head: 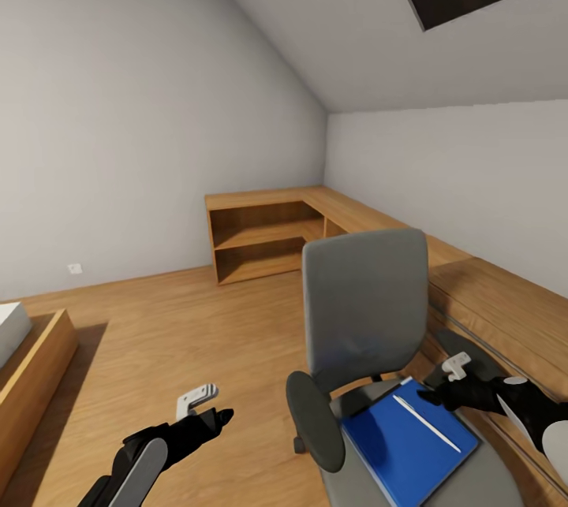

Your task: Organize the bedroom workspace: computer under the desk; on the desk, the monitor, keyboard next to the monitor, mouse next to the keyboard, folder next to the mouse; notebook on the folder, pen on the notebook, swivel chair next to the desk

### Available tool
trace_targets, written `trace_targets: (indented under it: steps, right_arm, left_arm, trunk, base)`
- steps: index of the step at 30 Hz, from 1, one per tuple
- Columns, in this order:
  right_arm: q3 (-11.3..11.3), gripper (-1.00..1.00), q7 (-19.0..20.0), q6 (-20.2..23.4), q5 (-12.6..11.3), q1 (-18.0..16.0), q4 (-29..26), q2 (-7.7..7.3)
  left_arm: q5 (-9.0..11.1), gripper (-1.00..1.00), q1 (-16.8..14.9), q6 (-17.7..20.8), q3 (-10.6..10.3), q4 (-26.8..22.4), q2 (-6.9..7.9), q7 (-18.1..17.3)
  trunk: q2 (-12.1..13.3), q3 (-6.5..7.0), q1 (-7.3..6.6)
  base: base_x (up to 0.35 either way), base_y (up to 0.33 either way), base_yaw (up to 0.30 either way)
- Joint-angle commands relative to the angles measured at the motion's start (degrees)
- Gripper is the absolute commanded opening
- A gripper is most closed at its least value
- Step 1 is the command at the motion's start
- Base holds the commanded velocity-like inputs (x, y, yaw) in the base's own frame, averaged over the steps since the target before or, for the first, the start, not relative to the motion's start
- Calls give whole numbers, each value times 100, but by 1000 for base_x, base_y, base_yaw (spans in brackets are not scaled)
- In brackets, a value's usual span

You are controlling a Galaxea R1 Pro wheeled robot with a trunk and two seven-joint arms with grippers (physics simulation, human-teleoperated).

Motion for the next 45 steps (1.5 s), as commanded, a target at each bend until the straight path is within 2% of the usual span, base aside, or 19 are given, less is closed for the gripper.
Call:
trace_targets:
  steps: [1,11,23,45]
  right_arm:
    - [24,100,15,39,-15,-1,-11,-2]
    - [26,100,57,35,-15,-1,23,3]
    - [27,100,635,34,8,-1,24,10]
    - [33,100,1010,31,29,-1,22,10]
  left_arm:
    - [59,100,-4,4,-17,-3,5,57]
    - [49,100,-4,4,37,1,37,32]
    - [63,100,-3,4,454,-20,40,32]
    - [66,100,-4,4,511,-36,40,30]
  trunk:
    - [-3,-6,1]
    - [-3,-6,1]
    - [-3,-6,1]
    - [-3,-6,1]
  base:
    - [93,-30,0]
    - [29,-10,0]
    - [1,0,0]
    - [0,0,0]
